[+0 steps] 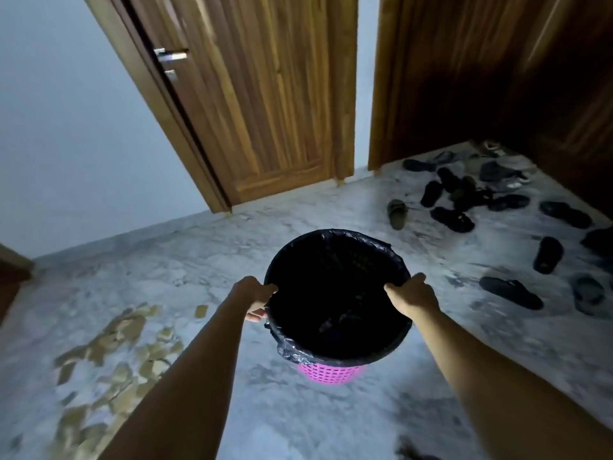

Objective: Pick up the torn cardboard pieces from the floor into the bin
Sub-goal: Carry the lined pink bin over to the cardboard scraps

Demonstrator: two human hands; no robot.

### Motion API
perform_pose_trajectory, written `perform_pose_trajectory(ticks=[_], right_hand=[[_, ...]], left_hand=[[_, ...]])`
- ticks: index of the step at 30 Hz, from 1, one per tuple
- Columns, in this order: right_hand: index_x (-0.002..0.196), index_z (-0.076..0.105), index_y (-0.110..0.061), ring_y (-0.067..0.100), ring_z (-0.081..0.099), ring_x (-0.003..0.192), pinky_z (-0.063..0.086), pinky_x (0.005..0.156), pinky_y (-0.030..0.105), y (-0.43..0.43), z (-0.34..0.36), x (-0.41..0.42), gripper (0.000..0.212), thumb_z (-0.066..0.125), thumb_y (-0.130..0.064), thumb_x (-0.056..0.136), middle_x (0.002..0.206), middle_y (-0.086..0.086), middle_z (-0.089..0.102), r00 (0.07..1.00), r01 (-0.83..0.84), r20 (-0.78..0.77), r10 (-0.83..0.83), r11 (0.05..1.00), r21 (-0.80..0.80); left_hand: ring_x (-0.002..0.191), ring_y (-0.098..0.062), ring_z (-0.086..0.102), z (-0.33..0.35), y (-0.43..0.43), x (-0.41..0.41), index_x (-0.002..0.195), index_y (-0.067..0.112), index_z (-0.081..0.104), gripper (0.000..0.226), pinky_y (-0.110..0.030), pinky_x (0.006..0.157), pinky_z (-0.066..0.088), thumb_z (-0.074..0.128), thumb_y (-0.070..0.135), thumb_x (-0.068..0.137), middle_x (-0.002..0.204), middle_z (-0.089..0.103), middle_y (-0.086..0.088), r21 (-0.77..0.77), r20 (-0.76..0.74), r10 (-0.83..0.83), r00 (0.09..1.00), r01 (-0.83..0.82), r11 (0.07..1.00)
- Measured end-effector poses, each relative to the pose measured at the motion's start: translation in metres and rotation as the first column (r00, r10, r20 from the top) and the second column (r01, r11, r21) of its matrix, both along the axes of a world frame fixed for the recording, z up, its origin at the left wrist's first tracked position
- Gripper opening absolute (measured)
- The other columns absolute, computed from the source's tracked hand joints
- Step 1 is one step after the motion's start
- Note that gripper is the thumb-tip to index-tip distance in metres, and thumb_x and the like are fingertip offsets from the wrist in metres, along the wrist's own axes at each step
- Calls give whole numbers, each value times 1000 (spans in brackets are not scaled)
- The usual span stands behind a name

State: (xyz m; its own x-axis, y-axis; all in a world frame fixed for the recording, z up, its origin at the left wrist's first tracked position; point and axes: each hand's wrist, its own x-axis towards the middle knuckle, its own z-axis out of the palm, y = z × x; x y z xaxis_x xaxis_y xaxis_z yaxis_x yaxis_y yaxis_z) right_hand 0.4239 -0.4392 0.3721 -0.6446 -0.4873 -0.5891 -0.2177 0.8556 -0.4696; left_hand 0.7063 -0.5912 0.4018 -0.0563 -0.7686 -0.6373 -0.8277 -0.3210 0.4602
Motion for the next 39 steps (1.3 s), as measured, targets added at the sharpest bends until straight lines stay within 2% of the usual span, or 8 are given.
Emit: perform_pose_trajectory(ticks=[7,10,13,18,21,29,34,39], right_hand=[[136,32,-8,38,61,99,54,87,50,-152,-19,56,75,60,-55,85,120,19,55,980,-197,-7,197,979,-48],[138,32,-8,37,62,98,55,80,45,-226,-44,63,75,60,-55,86,118,19,56,965,-262,8,262,964,-36],[137,33,-9,37,62,98,54,87,49,-302,-79,64,75,60,-55,84,116,18,57,952,-304,41,304,953,-2],[143,27,-5,40,59,110,50,81,40,-411,-134,61,76,60,-47,90,132,22,52,941,-335,81,329,939,77],[144,25,-5,39,59,109,46,76,38,-472,-185,57,78,62,-47,90,131,22,52,943,-331,74,325,939,94],[149,15,-16,42,55,116,49,87,42,-585,-372,50,83,65,-44,88,138,24,47,978,-195,92,186,976,93],[153,14,-16,42,56,118,50,94,44,-623,-483,46,86,67,-38,89,140,24,47,985,-135,117,129,990,43],[153,14,-25,42,53,120,50,99,50,-616,-519,60,100,71,-42,73,141,21,44,972,-166,173,157,985,37]], left_hand=[[67,-27,73,-21,-100,76,103,-3,62,42,-34,54,61,64,37,89,89,72,-21,-58,2,202,979,-201,978],[66,-25,72,-46,-157,88,104,-3,62,44,-33,54,60,64,38,89,92,72,-20,-18,3,275,961,-275,961],[69,-26,72,-80,-219,91,107,-4,62,45,-32,53,58,65,38,89,95,71,-21,37,7,358,934,-358,933],[74,-27,68,-138,-306,85,109,-5,61,46,-29,47,54,66,36,90,103,68,-23,135,30,449,893,-448,884],[77,-25,65,-187,-358,80,111,-4,61,42,-33,54,56,65,34,92,105,67,-21,185,12,492,870,-486,854],[101,-29,65,-383,-486,67,121,3,60,43,-27,45,53,61,36,93,118,65,-15,275,3,474,880,-457,846],[100,-29,66,-504,-533,64,118,7,63,44,-39,68,62,64,38,87,113,66,-15,210,5,440,898,-431,878],[107,-30,62,-546,-529,61,129,13,56,46,-42,82,58,61,35,89,121,62,-13,222,-29,460,888,-443,869]])
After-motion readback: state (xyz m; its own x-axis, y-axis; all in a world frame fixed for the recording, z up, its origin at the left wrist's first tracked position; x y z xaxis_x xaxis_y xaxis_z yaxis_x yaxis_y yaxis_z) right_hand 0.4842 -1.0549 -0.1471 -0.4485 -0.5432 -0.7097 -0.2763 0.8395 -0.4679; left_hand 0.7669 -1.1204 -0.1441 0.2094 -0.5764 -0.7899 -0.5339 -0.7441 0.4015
